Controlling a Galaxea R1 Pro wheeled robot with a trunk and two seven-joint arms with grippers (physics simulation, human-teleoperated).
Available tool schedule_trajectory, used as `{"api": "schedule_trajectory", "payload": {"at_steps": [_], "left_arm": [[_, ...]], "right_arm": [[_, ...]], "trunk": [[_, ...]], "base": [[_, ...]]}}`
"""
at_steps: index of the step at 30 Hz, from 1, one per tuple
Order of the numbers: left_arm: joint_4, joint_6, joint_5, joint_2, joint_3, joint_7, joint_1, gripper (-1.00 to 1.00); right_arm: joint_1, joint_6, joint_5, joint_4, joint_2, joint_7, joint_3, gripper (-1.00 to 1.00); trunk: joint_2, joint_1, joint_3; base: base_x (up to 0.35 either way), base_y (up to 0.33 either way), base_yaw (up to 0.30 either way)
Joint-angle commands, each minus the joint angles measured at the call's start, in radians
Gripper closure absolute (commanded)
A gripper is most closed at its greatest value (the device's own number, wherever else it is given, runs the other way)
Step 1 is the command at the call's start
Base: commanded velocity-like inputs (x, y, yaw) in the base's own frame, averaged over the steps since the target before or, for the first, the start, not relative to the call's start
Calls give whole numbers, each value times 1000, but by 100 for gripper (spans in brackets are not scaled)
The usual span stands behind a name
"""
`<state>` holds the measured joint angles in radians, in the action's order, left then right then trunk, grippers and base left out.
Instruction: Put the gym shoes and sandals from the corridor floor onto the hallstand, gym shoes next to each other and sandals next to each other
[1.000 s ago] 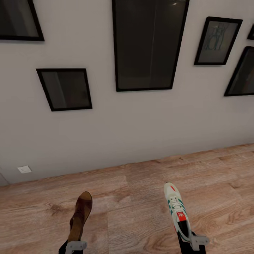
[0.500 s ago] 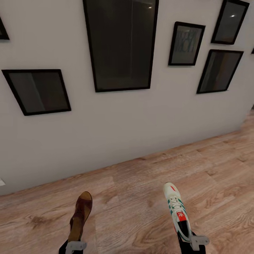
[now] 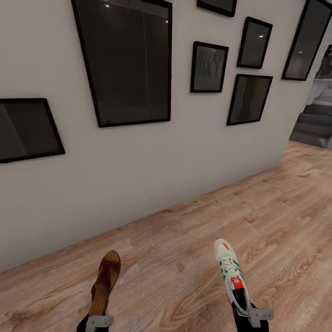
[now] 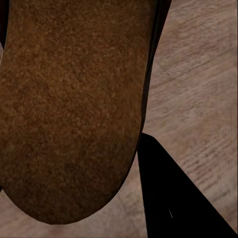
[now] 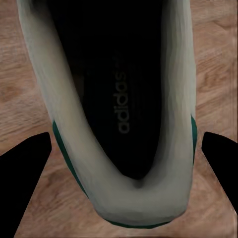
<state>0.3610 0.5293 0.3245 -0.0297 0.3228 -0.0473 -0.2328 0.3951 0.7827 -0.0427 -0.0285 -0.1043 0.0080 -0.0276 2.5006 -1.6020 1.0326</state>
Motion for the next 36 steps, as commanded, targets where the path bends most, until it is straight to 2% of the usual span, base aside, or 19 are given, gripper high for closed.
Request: {"api": "schedule_trajectory", "payload": {"at_steps": [1, 4, 8, 36], "left_arm": [[0, 3, 10, -1, 9, -3, 0, 100], [0, 3, 10, -1, 9, -3, 0, 100], [0, 3, 10, -1, 9, -3, -1, 100], [0, 3, 8, -1, 9, -3, 0, 100]], "right_arm": [[1, 3, -5, 1, 0, 2, -3, 100], [1, 3, -5, 1, 0, 1, -3, 100], [1, 3, -5, 1, 0, 1, -3, 100], [1, 3, -5, 1, 0, 2, -3, 100]], "trunk": [[0, 1, -3], [-1, 2, -15], [-29, 18, -27], [-29, 18, -27]], "base": [[0, 0, -300], [0, 0, -300], [0, 0, -300], [0, 0, -300]]}}
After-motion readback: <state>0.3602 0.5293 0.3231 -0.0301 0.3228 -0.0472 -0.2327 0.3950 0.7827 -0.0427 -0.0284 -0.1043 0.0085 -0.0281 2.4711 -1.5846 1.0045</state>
